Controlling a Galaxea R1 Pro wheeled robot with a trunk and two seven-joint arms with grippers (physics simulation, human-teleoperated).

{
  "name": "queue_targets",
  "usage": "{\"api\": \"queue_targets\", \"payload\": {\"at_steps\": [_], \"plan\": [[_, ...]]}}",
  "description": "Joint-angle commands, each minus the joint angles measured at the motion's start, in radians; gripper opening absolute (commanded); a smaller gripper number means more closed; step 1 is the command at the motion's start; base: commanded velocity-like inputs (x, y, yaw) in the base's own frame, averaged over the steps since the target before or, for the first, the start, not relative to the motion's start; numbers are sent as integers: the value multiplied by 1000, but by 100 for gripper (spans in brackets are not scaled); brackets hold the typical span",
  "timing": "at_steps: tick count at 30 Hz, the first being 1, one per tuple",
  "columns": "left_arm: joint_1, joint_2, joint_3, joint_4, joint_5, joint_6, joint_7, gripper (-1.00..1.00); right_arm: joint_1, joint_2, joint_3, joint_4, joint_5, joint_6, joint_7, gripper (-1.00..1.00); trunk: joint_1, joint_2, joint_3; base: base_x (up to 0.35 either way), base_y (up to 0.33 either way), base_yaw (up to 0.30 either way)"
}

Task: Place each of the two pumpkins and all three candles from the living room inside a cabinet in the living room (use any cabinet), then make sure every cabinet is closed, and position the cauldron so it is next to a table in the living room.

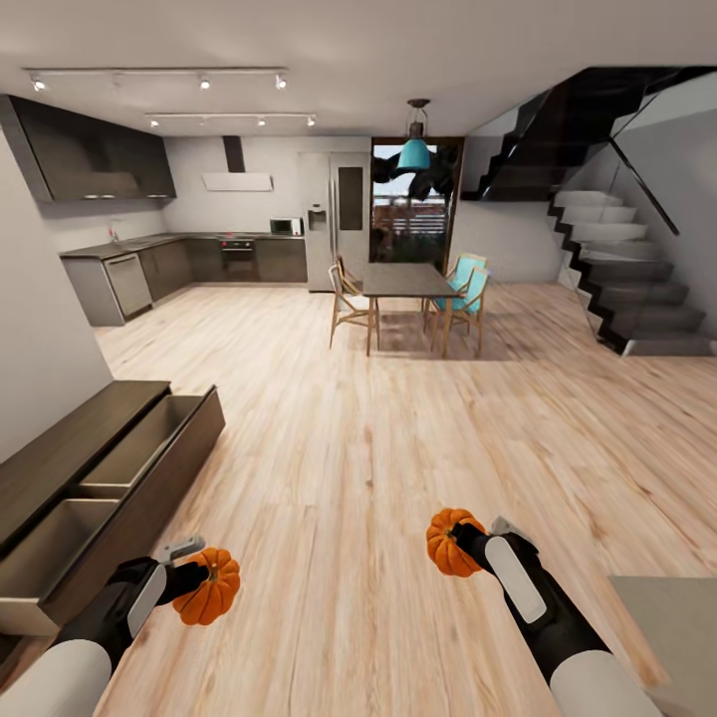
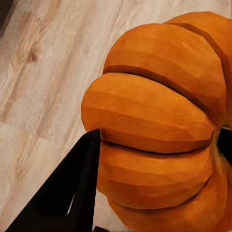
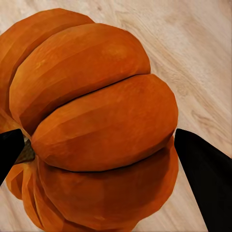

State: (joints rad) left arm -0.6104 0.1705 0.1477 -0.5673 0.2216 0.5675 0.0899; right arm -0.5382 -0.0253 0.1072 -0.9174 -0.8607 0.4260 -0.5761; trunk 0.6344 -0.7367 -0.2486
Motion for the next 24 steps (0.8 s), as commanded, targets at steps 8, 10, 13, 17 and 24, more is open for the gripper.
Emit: {"api": "queue_targets", "payload": {"at_steps": [8,10,13,17,24], "plan": [[0,0,0,0,-1,-2,5,-100,0,1,0,3,2,-1,-4,-100,0,0,0,329,0,0],[0,0,0,0,-1,-3,5,-100,0,1,0,3,2,-1,-4,-100,0,0,0,329,0,0],[0,0,0,0,-1,-3,5,-100,0,1,0,3,2,-1,-4,-100,0,0,0,329,0,0],[0,0,0,0,-1,-3,6,-100,0,1,0,3,2,-1,-4,-100,0,0,0,329,0,0],[0,0,0,0,-1,-3,7,-100,0,1,0,3,2,-1,-4,-100,0,0,0,329,0,0]]}}
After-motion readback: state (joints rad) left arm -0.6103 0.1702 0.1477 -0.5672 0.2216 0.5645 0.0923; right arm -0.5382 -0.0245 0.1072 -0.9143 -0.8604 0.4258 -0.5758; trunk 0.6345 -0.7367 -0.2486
